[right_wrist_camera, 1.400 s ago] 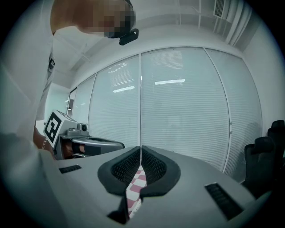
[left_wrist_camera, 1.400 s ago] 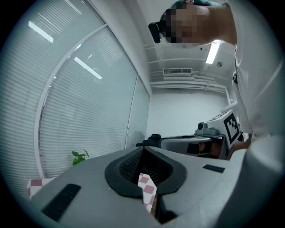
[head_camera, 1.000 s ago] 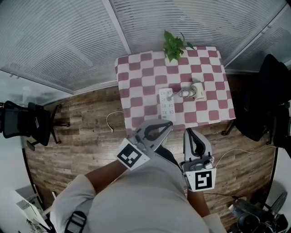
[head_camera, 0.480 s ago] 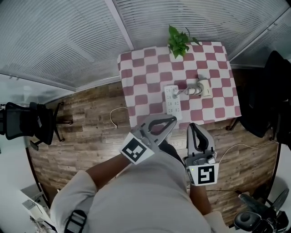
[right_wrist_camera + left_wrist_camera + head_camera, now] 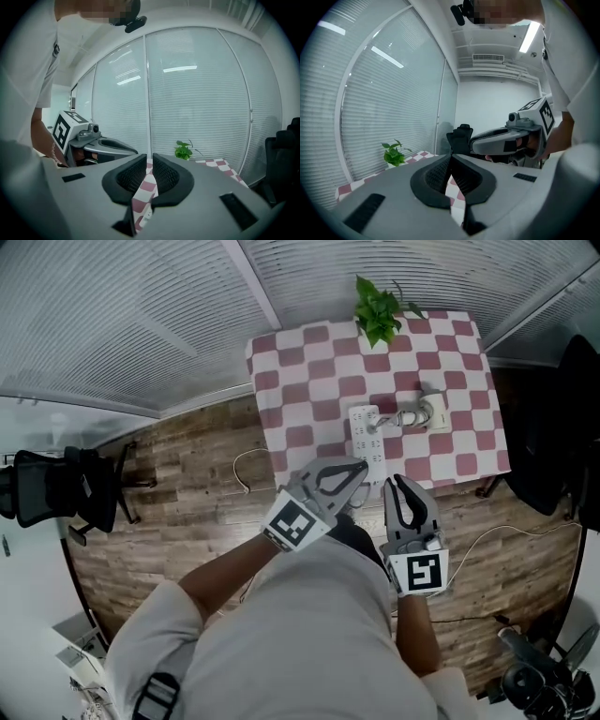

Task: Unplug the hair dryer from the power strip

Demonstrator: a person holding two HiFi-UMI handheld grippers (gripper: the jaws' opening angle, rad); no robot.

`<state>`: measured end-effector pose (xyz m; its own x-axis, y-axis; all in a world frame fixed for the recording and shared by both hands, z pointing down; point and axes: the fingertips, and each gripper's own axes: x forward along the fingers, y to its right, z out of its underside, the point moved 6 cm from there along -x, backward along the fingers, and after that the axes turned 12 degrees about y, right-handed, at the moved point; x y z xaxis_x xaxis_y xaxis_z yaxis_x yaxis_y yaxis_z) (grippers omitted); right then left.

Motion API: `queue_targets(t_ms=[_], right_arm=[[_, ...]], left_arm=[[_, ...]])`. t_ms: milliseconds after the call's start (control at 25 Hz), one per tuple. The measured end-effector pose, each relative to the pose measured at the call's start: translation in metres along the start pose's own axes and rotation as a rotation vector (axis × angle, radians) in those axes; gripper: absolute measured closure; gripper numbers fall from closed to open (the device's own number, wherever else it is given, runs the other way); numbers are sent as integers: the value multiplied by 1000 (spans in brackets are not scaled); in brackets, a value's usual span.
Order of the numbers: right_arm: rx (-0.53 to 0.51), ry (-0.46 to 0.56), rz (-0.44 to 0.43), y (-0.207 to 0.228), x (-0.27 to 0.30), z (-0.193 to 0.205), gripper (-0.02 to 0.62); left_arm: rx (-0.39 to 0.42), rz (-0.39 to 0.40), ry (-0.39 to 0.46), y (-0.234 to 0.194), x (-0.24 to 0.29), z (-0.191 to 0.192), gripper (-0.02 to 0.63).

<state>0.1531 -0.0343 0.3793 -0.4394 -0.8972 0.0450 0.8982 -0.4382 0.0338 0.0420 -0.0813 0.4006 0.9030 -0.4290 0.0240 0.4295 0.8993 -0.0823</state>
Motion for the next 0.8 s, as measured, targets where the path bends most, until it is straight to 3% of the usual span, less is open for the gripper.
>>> queue_targets(t_ms=[800], right_arm=[[-22, -166, 46, 23, 42, 116, 560]], left_arm=[[11, -14, -182, -39, 20, 105, 575]])
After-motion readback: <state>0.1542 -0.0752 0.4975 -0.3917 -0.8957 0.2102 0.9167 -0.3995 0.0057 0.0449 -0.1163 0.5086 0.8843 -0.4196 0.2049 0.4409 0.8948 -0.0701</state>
